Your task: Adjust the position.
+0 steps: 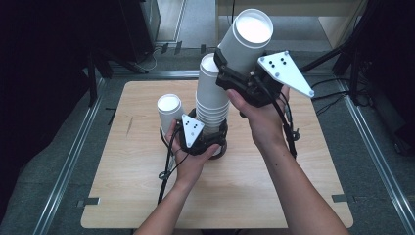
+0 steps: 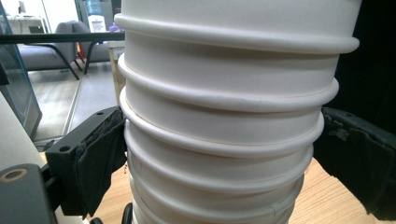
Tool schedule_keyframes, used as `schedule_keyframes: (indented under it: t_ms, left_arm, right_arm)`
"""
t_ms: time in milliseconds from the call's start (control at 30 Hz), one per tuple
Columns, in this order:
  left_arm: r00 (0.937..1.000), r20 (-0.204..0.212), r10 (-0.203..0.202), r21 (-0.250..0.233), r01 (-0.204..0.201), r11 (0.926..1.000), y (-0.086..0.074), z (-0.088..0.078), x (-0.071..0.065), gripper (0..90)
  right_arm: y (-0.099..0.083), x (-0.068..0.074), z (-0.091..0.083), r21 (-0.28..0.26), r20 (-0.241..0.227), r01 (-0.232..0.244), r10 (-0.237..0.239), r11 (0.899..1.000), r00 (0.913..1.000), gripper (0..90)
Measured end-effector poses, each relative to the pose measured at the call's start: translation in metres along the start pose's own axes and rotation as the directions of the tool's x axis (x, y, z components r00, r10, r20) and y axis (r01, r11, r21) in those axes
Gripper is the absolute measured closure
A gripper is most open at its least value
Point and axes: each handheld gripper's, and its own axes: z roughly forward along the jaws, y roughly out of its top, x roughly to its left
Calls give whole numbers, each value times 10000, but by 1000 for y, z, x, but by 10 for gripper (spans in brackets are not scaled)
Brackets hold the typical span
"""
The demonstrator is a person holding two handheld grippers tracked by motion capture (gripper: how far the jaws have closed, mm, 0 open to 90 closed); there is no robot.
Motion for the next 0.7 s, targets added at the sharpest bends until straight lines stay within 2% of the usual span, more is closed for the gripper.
schedule_keyframes:
  t_ms: [400,700]
  left_arm:
    - [10000,-33,-7,18,7,10000,0,0,0,45]
    - [10000,-57,-12,31,12,10000,0,0,-1,45]
  right_arm:
    - [0,-17,-26,-27,245,-36,37,10000,9997,131]
    - [-13,-35,-44,104,625,3,-10,9999,9980,130]
